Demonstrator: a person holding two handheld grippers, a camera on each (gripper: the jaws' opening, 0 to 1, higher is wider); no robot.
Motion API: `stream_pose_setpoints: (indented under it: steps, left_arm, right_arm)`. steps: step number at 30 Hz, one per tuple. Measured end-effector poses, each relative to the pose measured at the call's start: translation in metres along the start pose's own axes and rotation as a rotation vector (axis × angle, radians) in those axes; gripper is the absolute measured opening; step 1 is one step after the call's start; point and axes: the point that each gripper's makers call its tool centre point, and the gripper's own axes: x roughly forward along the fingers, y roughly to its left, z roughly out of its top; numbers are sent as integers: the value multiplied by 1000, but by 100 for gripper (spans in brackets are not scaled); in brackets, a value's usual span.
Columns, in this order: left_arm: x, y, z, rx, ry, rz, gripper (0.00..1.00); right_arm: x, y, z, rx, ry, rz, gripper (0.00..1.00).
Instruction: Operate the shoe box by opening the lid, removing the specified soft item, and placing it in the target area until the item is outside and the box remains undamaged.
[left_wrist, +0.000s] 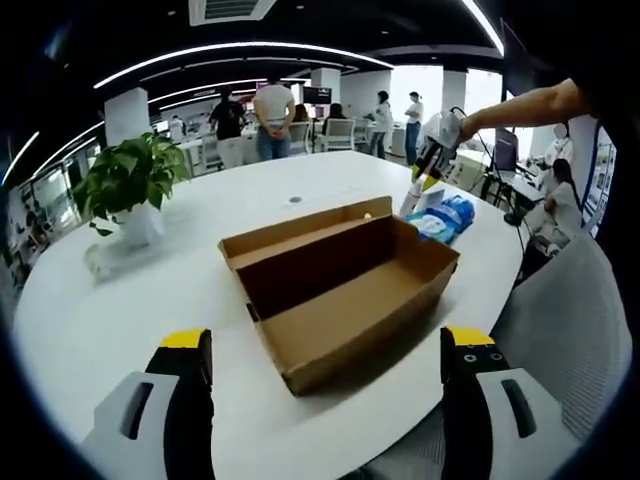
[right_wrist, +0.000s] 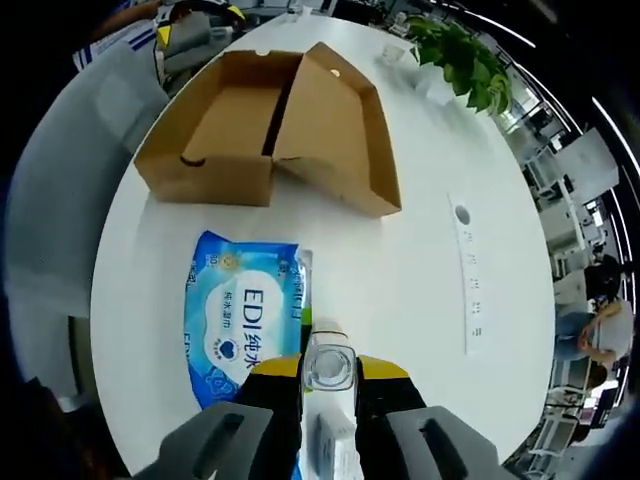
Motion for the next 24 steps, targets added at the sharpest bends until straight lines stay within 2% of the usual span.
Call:
stream_pose_setpoints:
  steps: [24]
  left_arm:
    - [2,0,-3,-7,12,0,96]
  right_arm:
    - [-2,-12,3,53,-14,-5,17]
